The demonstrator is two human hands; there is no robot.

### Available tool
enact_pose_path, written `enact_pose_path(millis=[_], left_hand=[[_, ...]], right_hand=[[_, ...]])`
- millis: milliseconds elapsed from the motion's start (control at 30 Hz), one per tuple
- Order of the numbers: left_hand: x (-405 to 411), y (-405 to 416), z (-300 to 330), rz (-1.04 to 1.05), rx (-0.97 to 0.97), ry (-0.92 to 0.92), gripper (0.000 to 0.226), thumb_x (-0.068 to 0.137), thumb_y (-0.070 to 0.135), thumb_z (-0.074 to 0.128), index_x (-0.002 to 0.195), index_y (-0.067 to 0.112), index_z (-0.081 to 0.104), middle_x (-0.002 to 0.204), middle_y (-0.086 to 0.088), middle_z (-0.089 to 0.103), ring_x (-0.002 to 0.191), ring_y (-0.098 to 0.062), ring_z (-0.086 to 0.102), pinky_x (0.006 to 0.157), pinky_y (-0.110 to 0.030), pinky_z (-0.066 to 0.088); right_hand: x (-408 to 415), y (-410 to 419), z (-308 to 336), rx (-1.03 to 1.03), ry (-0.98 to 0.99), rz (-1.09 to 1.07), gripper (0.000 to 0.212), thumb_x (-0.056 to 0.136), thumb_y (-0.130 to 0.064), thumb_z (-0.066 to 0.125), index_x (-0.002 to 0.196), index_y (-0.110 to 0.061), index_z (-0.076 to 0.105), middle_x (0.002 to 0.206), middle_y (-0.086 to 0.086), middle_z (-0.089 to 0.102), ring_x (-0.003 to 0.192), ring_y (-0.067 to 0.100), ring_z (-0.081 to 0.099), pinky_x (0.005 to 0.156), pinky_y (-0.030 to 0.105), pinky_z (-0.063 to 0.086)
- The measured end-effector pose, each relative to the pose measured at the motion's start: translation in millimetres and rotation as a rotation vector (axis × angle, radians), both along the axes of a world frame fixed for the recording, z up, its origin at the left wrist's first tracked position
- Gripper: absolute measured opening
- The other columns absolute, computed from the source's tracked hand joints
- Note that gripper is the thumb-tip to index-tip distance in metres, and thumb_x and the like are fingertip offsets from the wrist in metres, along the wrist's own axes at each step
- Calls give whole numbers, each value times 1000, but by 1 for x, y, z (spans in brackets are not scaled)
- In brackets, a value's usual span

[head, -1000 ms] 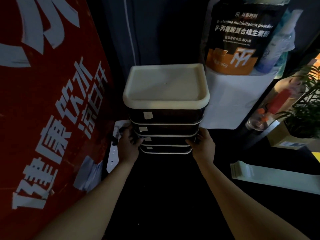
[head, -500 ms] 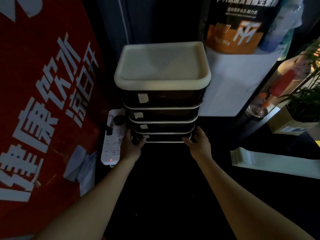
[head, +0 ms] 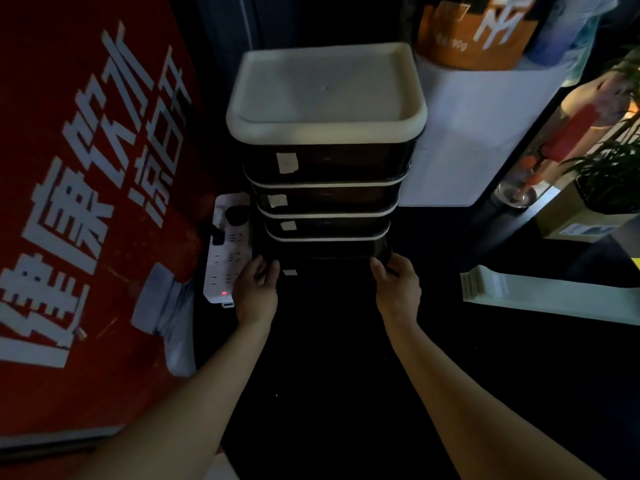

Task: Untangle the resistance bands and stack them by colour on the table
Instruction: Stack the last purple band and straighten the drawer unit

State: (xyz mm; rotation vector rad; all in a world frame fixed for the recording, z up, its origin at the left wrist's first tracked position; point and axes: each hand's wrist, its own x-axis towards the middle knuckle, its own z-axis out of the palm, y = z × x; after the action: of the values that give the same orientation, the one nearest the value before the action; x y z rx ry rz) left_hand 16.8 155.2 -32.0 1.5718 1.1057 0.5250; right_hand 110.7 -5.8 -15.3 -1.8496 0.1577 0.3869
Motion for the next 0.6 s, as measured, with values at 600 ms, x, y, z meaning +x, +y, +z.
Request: enact_pose_path(millis=[600], left_hand=[[-45,-31,10,-57,-15,79,40,94,7,52,134,5,48,133,-11,55,121,-19,52,78,-2,32]], right_hand=[[-39,-25,-1,-66,65,-13,34,95,-25,52,127,-14,50,117,1,60,97,10,56,77,21,41]])
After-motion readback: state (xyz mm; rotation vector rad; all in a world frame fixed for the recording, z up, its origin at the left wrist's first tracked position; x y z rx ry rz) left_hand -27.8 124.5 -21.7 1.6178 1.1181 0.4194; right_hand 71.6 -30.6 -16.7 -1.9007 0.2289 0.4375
